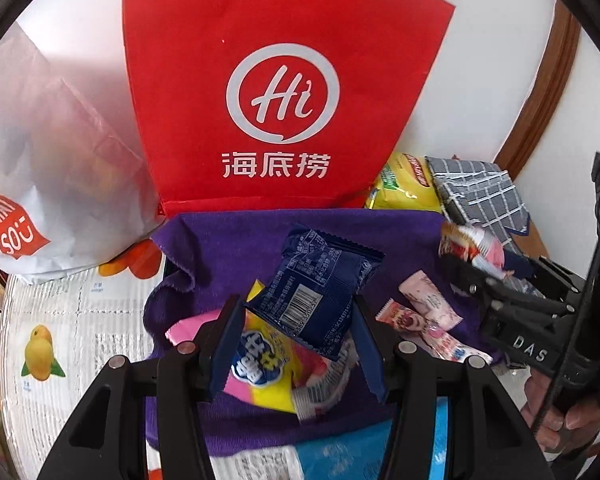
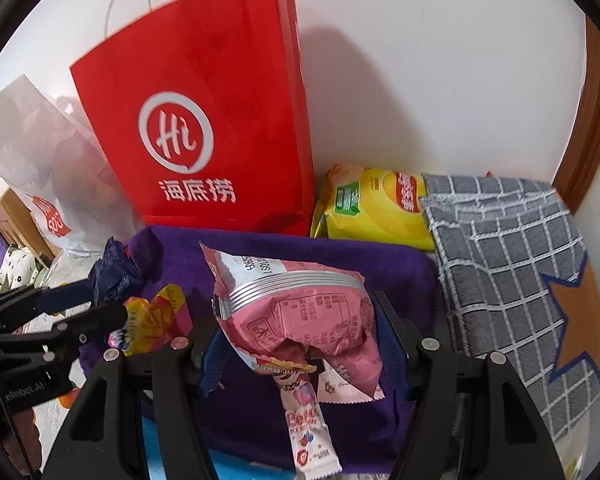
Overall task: Organize snacks
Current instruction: 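Open the right gripper over the towel while the left gripper releases the blue packet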
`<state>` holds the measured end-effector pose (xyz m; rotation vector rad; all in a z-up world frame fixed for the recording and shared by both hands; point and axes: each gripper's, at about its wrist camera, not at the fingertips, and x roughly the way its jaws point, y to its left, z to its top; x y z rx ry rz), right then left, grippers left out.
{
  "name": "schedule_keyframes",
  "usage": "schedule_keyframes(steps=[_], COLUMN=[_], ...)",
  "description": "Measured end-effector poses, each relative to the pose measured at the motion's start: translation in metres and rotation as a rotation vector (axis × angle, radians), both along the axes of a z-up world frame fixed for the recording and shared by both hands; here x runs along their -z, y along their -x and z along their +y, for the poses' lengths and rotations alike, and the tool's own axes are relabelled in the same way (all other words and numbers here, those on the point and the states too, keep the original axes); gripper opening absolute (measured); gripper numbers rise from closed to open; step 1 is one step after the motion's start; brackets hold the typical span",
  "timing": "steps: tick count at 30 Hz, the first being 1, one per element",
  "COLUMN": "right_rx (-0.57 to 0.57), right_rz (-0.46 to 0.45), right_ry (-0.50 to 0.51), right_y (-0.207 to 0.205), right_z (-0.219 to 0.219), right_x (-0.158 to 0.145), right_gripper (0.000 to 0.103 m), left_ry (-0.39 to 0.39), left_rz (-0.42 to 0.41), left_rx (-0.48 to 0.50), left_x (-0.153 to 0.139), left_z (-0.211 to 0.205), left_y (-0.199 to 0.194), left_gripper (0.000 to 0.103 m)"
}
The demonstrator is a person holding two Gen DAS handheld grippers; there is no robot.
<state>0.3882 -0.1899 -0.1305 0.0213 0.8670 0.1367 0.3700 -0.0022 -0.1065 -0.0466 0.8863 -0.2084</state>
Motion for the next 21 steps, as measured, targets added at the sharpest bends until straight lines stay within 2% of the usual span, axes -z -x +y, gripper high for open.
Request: schedule_keyframes(steps=[3,7,21], right_rx=[0.001,0.003,-0.037], right_rz=[0.001,0.016,0.047], right_ry=[0.033,0.034,0.116], right_y=[-0.005,-0.008,-0.011], right_z=[-0.002,-0.01,0.0], right_x=[0.006,0.01,0.025], right_gripper=[0.064,0.064,0.065], left_ry=[0.006,-0.031,-0.021], left_rz=[-0.008,-0.006,0.033], left_rx=[-0.011,-0.008,0.004], left_x=[0.004,0.008,0.018], left_z=[0.001,-0.001,-0.003], left_y=[-0.005,-0.005,-0.011], left_gripper=[0.051,0.052,0.053])
